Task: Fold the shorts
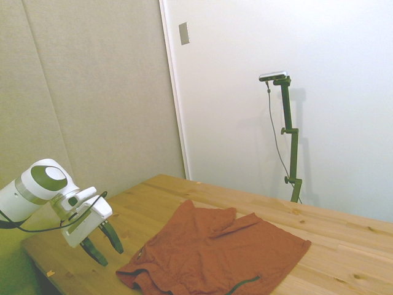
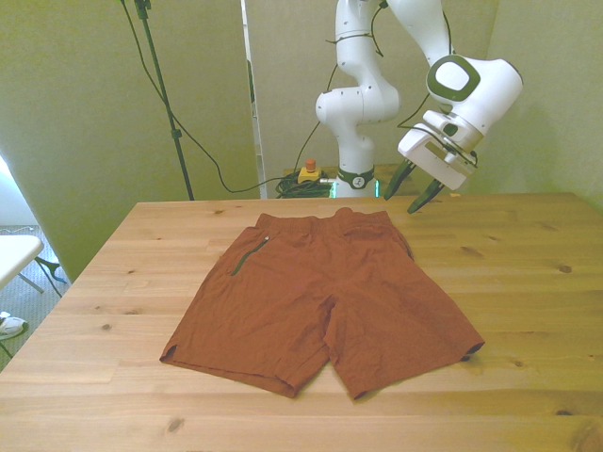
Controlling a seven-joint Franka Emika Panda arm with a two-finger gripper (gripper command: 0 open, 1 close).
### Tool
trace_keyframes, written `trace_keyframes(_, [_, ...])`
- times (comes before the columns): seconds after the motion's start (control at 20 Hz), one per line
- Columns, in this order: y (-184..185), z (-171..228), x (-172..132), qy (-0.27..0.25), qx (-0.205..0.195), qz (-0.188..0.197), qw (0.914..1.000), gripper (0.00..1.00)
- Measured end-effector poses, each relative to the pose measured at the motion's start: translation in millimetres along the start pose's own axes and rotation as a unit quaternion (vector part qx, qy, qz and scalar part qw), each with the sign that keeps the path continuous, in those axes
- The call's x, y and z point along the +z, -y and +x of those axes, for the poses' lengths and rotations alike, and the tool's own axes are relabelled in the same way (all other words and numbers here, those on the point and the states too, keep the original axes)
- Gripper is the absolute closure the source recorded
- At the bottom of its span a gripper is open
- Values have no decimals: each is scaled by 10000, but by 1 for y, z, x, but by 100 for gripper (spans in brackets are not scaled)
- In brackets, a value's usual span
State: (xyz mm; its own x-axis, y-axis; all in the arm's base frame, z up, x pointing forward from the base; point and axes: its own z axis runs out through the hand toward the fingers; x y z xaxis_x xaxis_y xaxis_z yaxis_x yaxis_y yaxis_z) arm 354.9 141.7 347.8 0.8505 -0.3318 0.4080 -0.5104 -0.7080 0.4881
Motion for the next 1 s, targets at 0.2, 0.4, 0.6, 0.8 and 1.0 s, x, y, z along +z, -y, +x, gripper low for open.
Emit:
trace_keyframes(0.2, [-4,2,17,-60,-36,-164,9998,0])
trace_keyframes(0.4, [-4,8,32,-21,-76,-186,9998,0])
trace_keyframes(0.6, [-7,13,38,-24,-10,-234,9997,100])
trace_keyframes(0.8, [-10,22,44,36,107,-251,9996,100])
trace_keyframes(1.0, [-13,28,50,86,182,-209,9996,100])
